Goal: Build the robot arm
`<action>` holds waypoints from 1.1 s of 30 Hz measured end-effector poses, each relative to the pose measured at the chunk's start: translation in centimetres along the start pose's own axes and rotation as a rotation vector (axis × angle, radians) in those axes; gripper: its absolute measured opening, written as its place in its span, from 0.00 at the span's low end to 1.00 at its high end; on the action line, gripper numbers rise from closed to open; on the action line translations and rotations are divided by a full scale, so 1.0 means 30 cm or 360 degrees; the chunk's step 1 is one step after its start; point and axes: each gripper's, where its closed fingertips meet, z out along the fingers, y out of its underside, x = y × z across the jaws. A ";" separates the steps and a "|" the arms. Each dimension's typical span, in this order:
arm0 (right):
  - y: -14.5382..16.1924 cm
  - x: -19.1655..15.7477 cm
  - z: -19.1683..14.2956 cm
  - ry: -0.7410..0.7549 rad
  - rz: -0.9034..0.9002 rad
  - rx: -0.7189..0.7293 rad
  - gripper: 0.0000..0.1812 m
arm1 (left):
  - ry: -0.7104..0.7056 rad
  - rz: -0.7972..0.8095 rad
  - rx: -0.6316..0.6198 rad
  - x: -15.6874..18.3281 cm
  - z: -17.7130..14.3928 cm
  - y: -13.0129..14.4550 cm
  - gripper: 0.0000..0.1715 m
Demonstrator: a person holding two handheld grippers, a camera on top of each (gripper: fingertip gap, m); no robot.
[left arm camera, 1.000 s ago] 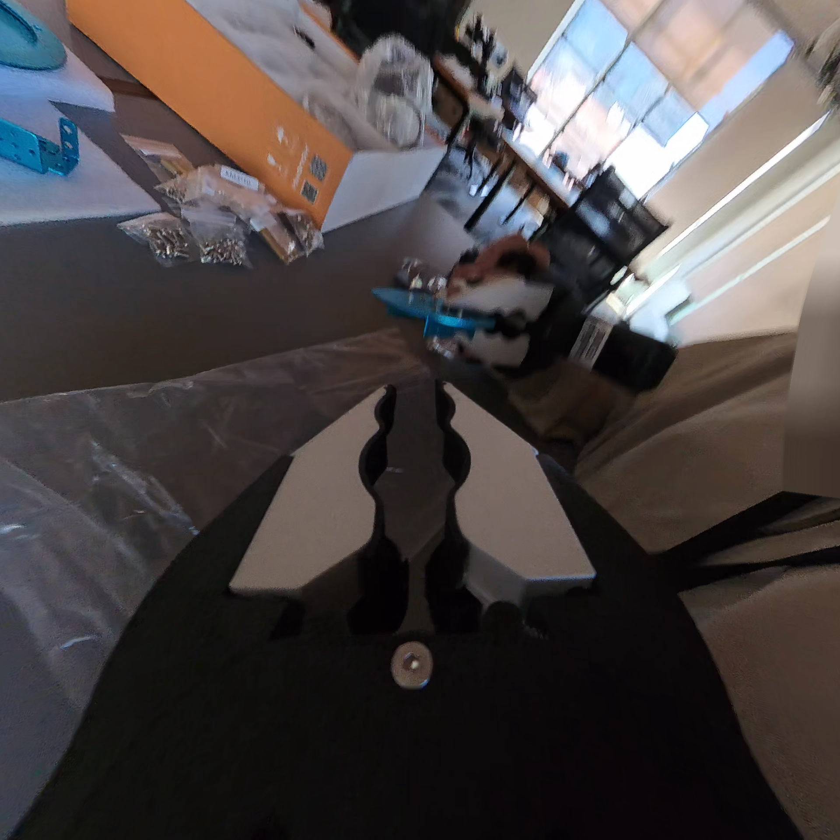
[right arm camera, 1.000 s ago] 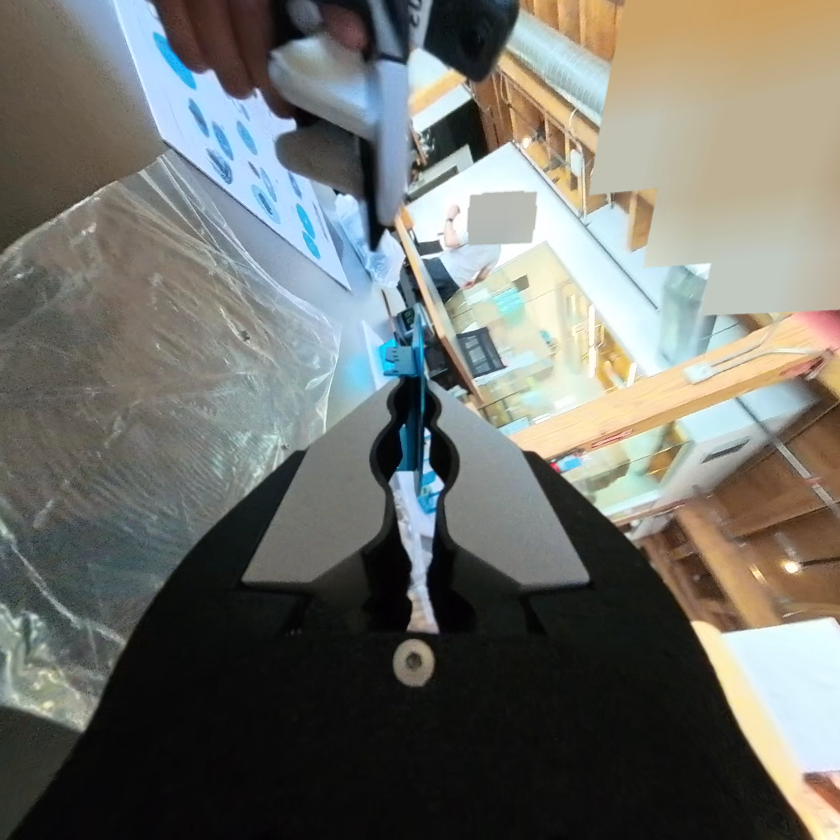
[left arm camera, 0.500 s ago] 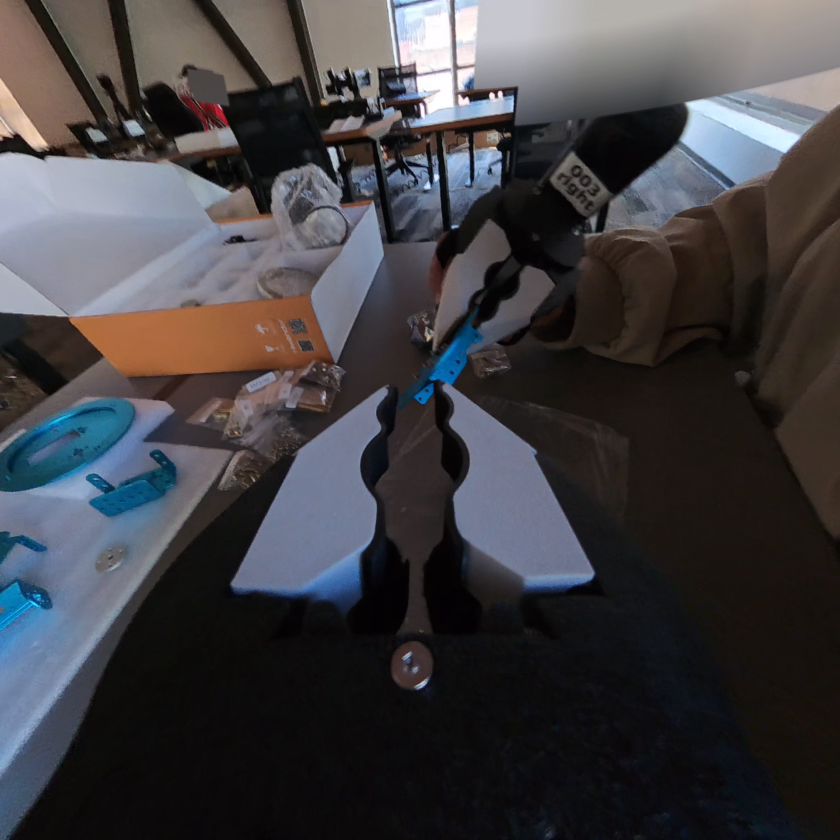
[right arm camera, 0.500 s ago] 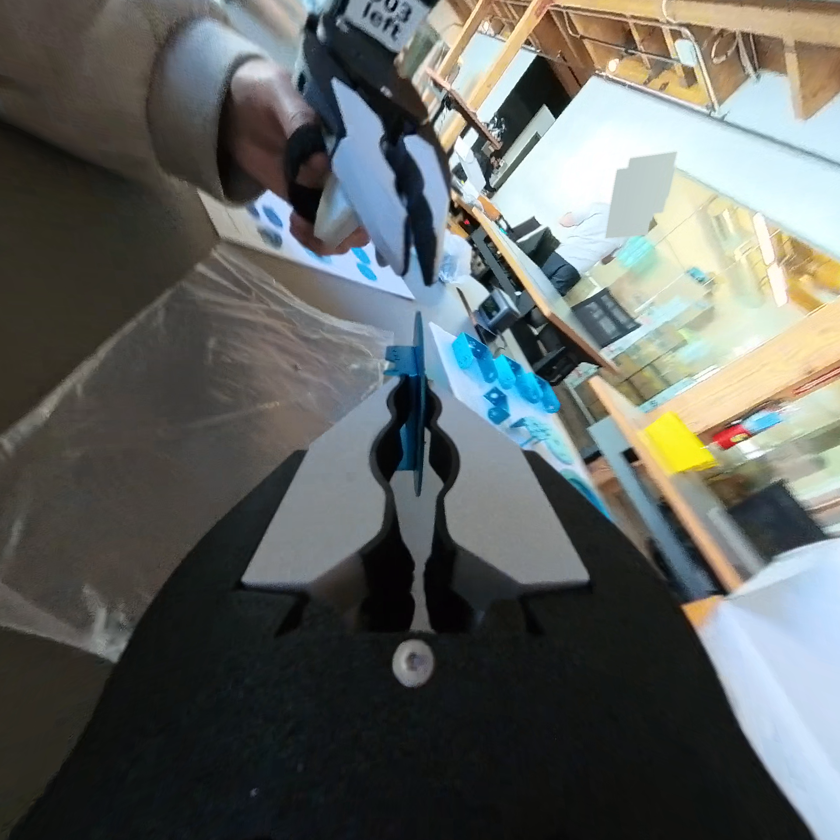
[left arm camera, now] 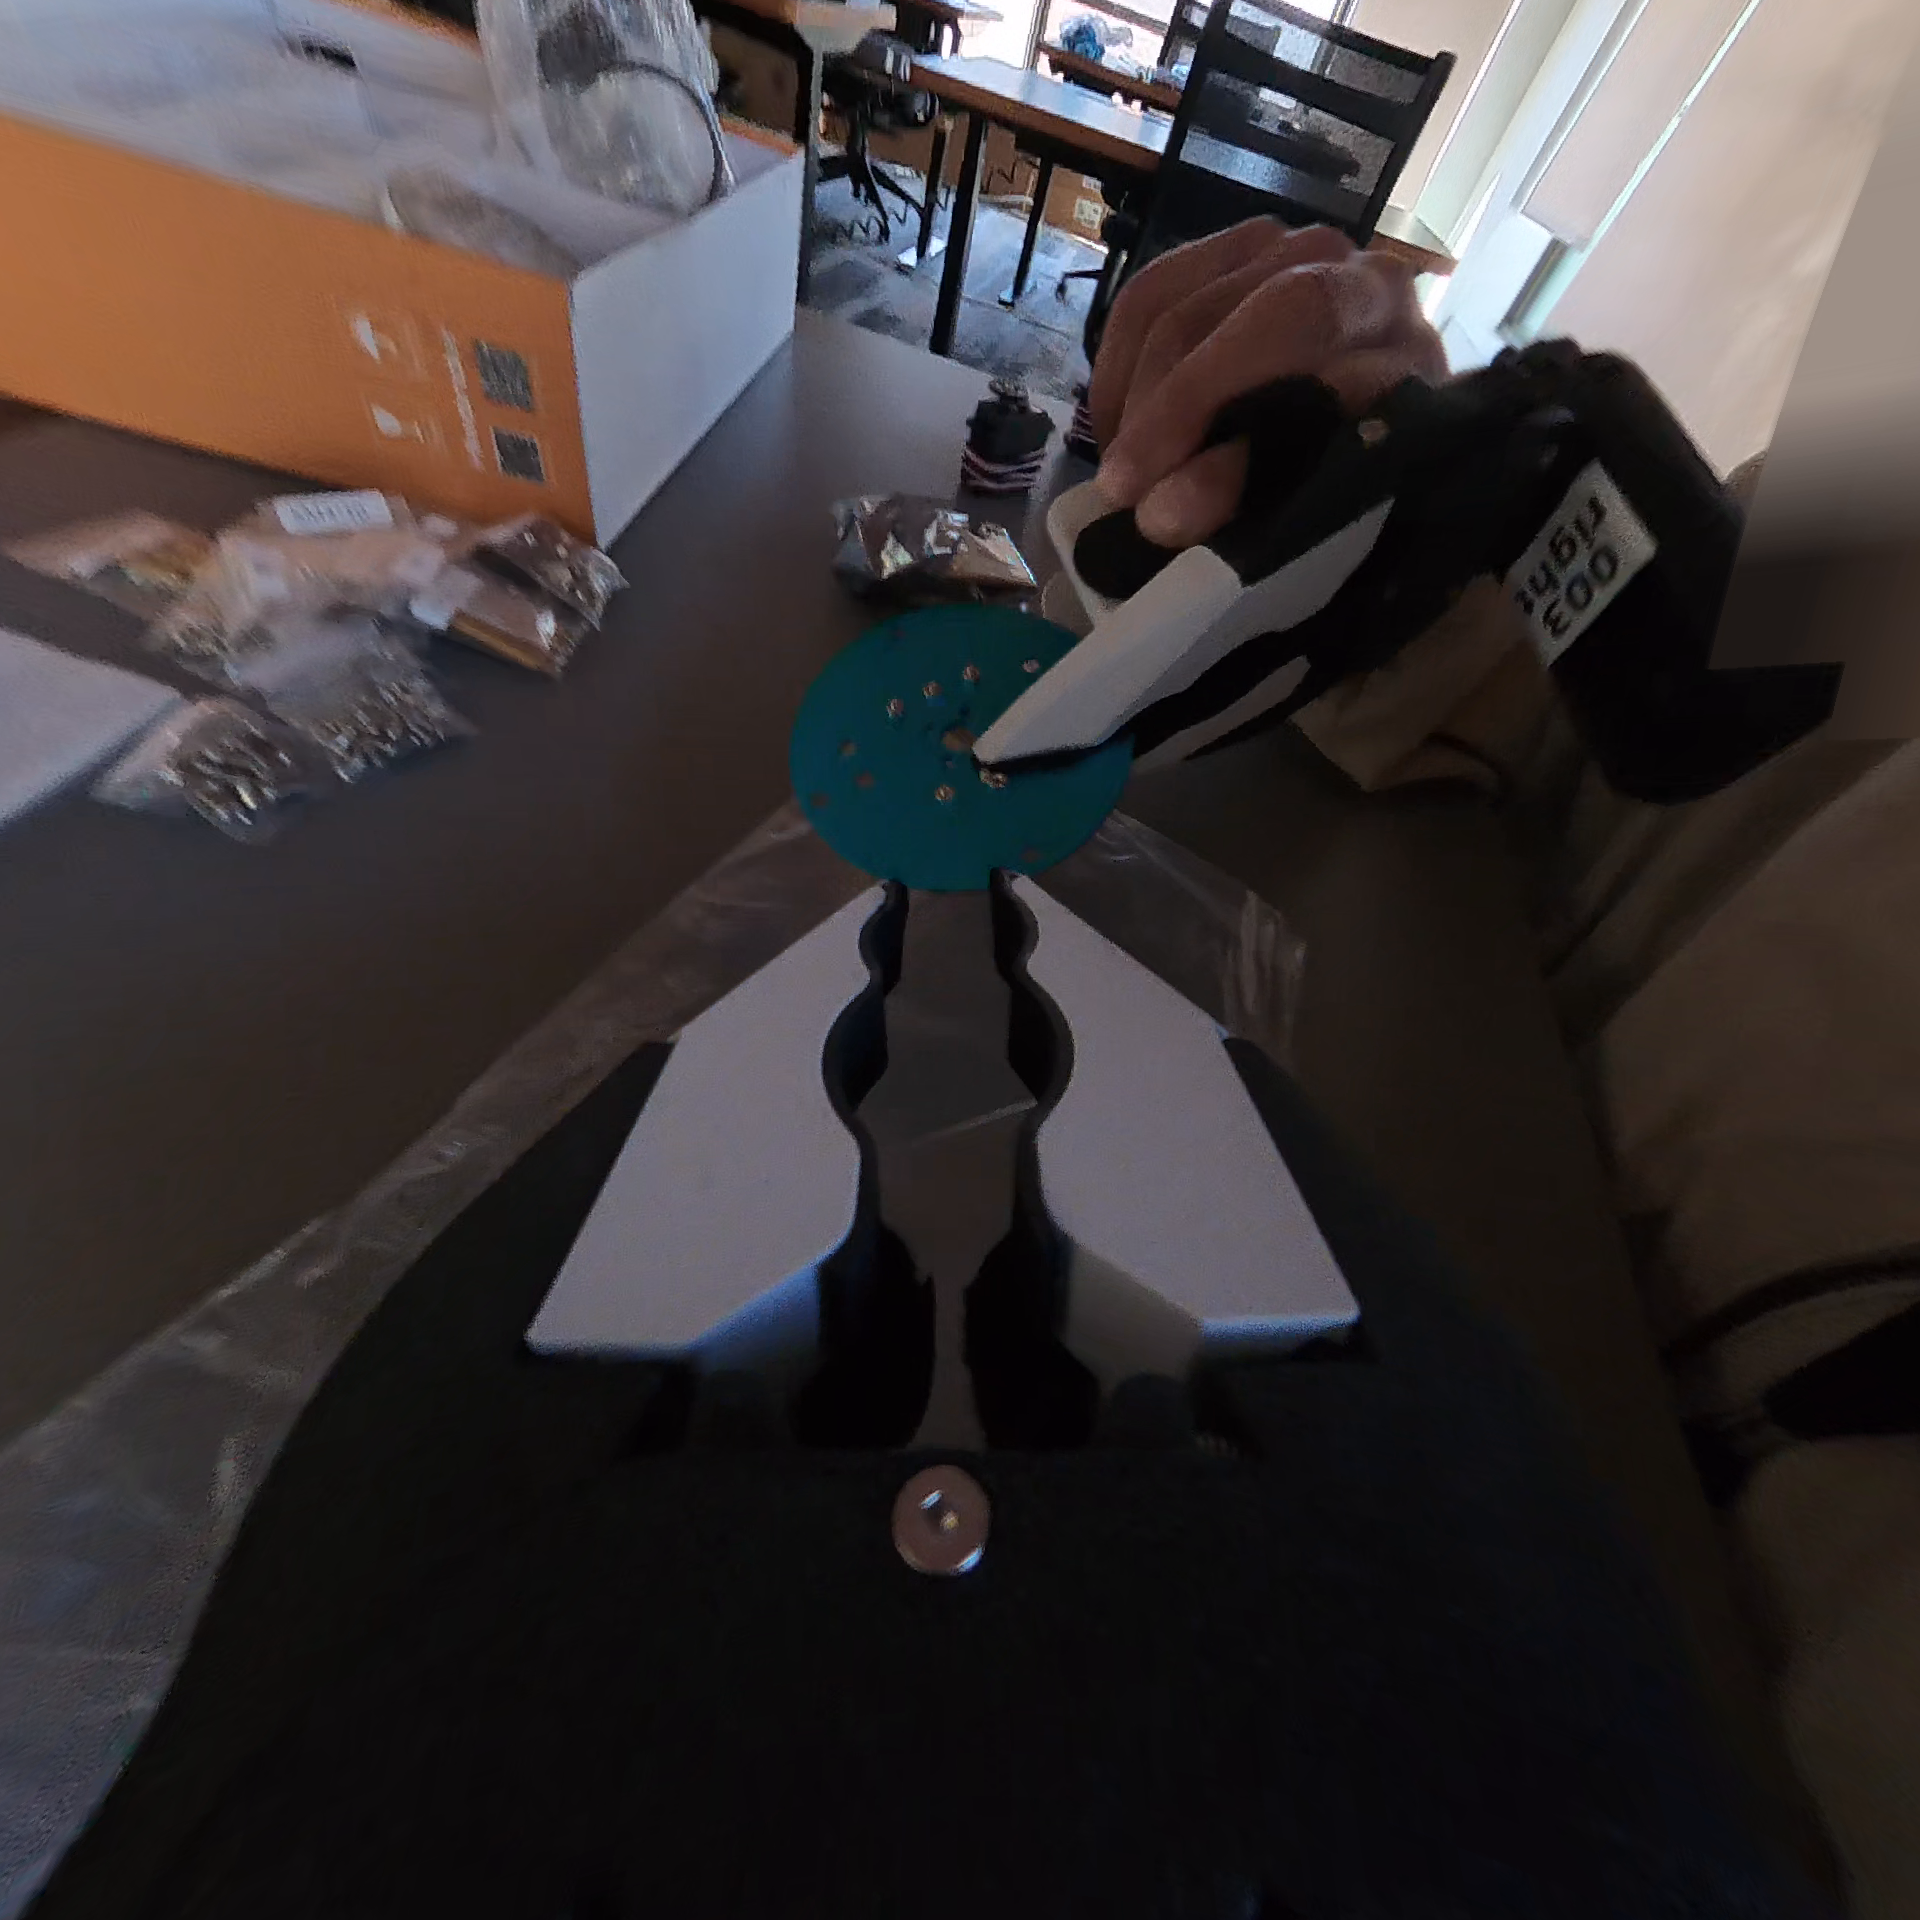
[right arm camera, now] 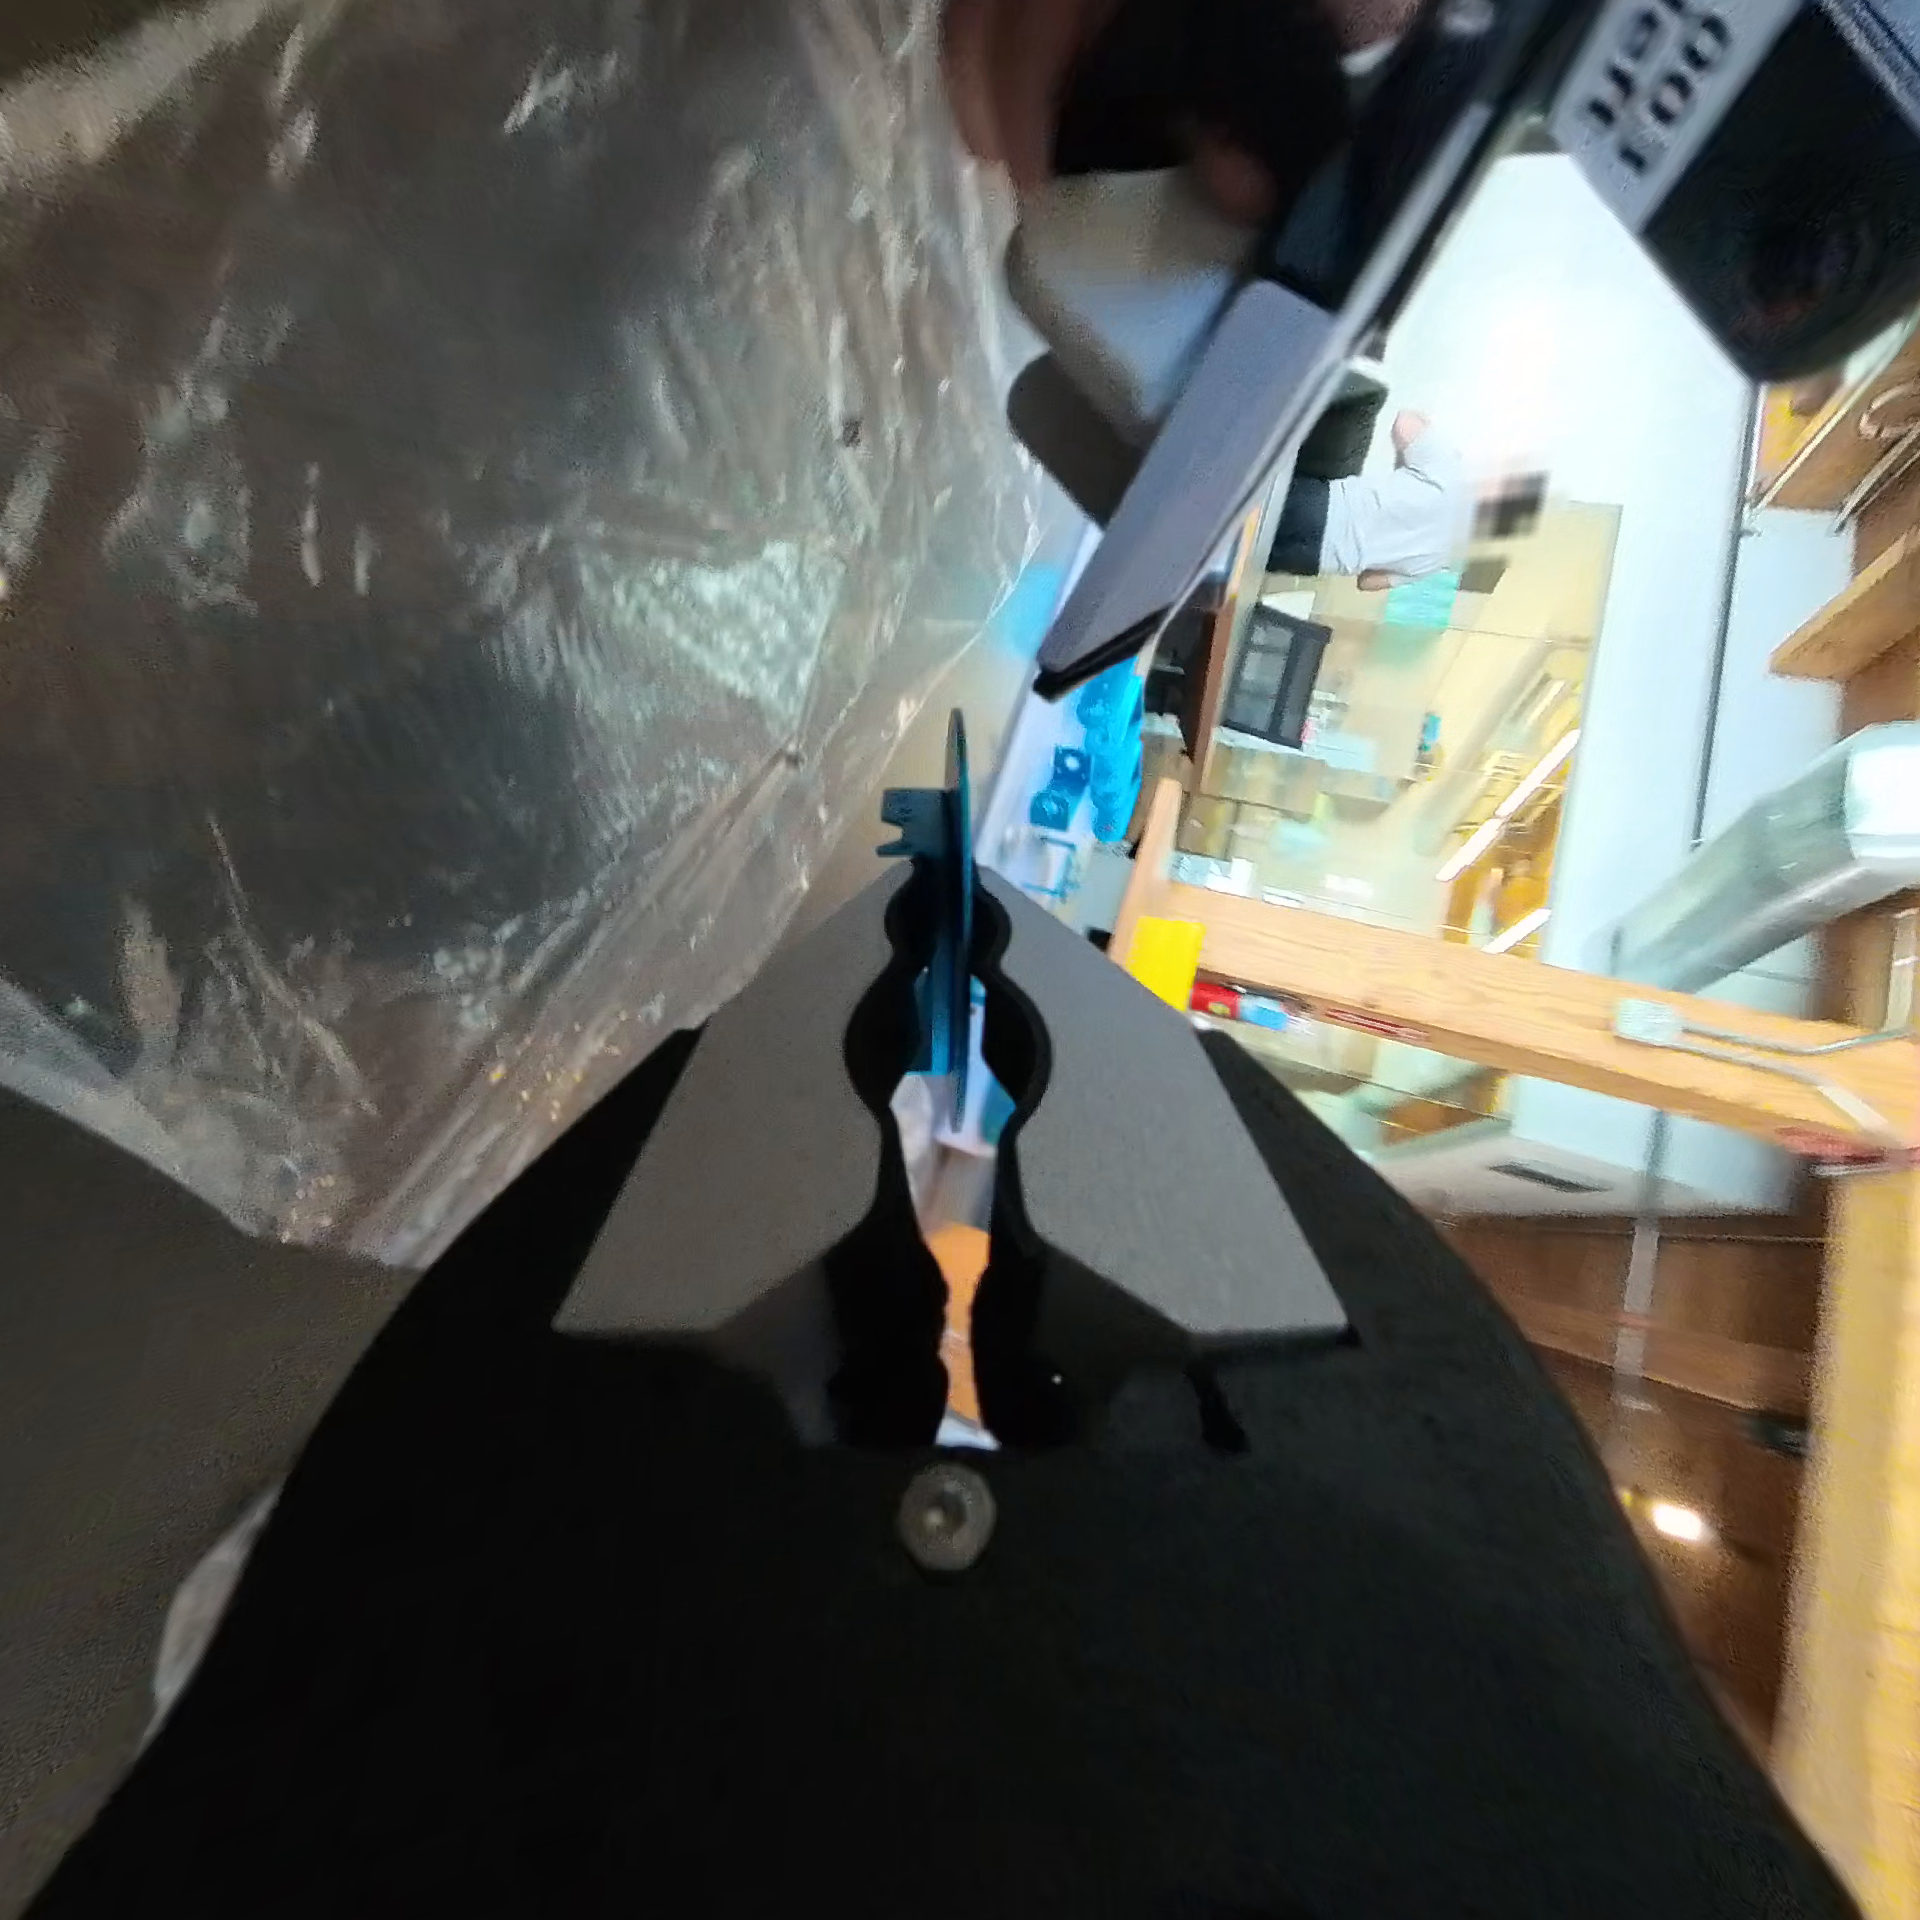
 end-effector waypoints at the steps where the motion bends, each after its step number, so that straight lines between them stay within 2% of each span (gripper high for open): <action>1: 0.005 -0.004 0.002 0.0013 -0.0092 -0.0060 0.01 | 0.0025 -0.0056 -0.0025 0.004 0.004 0.010 0.09; 4: 0.002 -0.011 0.010 0.0077 -0.0303 -0.0137 0.02 | 0.0097 -0.0147 -0.0127 0.021 0.025 0.058 0.09; 7: -0.021 0.003 0.013 0.0172 -0.0445 -0.0141 0.02 | 0.0102 -0.0120 -0.0264 0.038 0.057 0.119 0.09; 10: -0.063 -0.034 0.024 0.0070 -0.0482 -0.0063 0.01 | 0.0062 -0.0014 -0.0391 0.048 0.078 0.162 0.09; 13: -0.062 -0.057 0.031 -0.0121 -0.0517 -0.0026 0.01 | 0.0035 0.0059 -0.0486 0.047 0.087 0.191 0.09; 17: -0.058 -0.027 0.013 -0.0232 -0.0632 -0.0002 0.01 | 0.0009 0.0124 -0.0389 0.053 0.084 0.158 0.06; 20: 0.004 0.014 0.009 -0.0180 -0.0507 -0.0106 0.01 | -0.0005 0.0185 -0.0380 0.049 0.071 0.151 0.00; 24: 0.102 -0.004 0.008 -0.0107 0.0080 -0.0139 0.01 | -0.0107 0.0289 -0.0402 0.001 0.027 0.135 0.00; 26: 0.116 -0.013 0.008 0.0002 0.0324 -0.0079 0.02 | -0.0066 0.0323 -0.0398 0.000 -0.011 0.112 0.06; 27: 0.109 -0.024 0.000 0.0006 0.0332 -0.0051 0.02 | 0.0020 0.0343 -0.0449 0.022 -0.033 0.122 0.10; 29: 0.115 -0.008 -0.028 0.0066 0.0246 -0.0113 0.02 | 0.0128 0.0369 -0.0599 0.057 -0.080 0.156 0.11; 31: 0.117 -0.018 -0.034 0.0083 0.0275 -0.0081 0.02 | 0.0037 0.0446 -0.0584 0.041 -0.104 0.150 0.12; 33: 0.107 -0.022 -0.029 0.0088 0.0316 -0.0041 0.02 | -0.0175 0.0554 -0.0545 -0.008 -0.110 0.125 0.14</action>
